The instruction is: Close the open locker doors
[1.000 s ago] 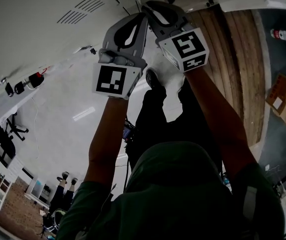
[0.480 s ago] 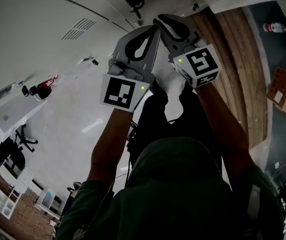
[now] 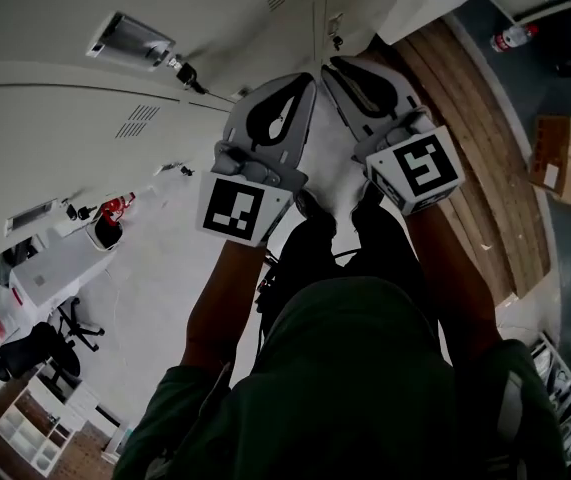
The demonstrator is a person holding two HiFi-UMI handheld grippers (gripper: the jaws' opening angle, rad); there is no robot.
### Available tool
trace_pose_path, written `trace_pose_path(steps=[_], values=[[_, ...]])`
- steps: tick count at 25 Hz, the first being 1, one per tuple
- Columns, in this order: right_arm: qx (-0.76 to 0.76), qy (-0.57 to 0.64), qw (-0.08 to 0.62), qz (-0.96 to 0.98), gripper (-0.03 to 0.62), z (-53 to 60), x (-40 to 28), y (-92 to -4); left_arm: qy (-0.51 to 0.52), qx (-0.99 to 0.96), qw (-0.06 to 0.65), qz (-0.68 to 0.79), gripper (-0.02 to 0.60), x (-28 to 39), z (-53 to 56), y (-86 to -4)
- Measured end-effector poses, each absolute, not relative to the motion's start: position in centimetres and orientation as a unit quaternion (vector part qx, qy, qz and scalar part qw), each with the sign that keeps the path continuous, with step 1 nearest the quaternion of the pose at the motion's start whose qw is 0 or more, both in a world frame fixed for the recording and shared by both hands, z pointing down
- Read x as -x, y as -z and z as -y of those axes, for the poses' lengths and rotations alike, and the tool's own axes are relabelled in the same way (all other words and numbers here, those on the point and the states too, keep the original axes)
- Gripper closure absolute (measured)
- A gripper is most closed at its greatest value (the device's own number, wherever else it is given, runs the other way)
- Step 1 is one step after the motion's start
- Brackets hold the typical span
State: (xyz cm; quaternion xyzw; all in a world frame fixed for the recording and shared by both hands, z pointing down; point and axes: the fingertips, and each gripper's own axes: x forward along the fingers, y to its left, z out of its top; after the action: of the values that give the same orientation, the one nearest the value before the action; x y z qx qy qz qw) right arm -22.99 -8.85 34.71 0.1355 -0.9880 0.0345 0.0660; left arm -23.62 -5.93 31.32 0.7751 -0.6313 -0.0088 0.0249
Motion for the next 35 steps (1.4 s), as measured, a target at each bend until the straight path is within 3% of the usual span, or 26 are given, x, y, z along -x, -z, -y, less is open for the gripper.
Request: trace_pose_path(steps=[19,35], values=[[-0.186,-0.006,0.026,0.982,0.548,20.2,3.9,-24.5,0.016,-0.804,-0.024,0.594,0.58,7.1,17.8,-22.5],[-0.289,-0.013,0.037,0.957,0.548,31.3,-1.1,-24.4,0.023,-0.87,0.004,0.493,0.58,4.0,28.8,-24.6]])
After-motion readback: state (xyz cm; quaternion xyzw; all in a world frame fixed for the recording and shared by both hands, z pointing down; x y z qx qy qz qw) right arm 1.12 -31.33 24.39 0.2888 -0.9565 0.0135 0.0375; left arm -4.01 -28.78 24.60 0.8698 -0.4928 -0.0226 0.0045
